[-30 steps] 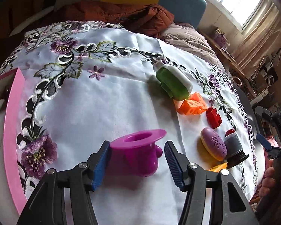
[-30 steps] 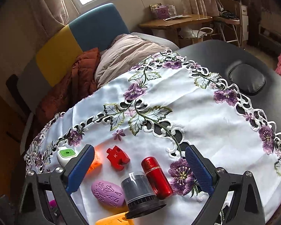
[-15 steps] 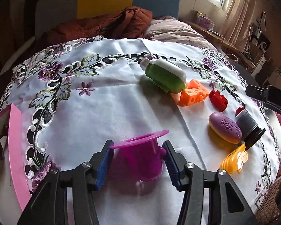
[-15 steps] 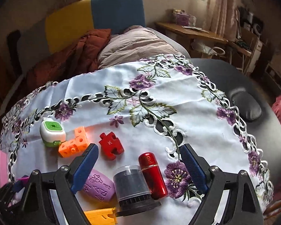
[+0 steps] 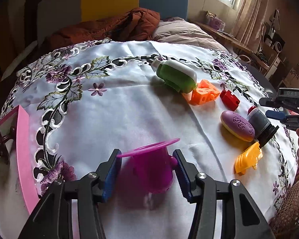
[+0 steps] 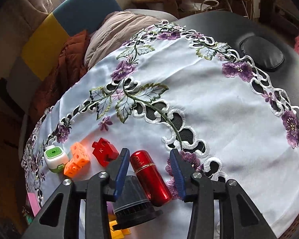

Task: Organize rigid objects
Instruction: 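Carry the magenta cup with the left tool into the tray while the right tool grasps the red lipstick tube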

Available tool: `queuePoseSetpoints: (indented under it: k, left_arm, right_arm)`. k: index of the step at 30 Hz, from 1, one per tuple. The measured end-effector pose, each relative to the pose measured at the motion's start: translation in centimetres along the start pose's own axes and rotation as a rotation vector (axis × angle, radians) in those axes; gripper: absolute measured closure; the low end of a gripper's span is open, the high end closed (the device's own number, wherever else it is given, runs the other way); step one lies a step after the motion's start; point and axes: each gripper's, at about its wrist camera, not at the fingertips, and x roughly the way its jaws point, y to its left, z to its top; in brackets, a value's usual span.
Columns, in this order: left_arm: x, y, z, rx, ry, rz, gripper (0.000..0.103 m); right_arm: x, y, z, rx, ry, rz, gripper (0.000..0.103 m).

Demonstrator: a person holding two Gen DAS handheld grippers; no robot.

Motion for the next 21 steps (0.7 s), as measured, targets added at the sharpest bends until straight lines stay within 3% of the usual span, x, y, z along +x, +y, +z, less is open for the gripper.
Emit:
queuePoseSetpoints:
  k: [5, 9, 21]
  left_arm:
    - [-0.8, -0.1, -1.2, 0.013, -0.001, -0.002, 0.050]
    - [-1.3, -0.2, -1.9, 0.024, -0.010, 0.002, 0.050]
    - [-3.1, 0.1, -2.5, 0.028, -0.054, 0.013, 0.050]
  right_arm:
    - [2.7, 1.2, -0.9, -0.099, 0.130, -0.035, 0.068]
    - [3.0, 2.7, -1.6, -0.200, 0.120, -0.083, 0.069]
    - [3.7, 3.9, -2.6, -0.302, 0.095, -0.149, 0.067]
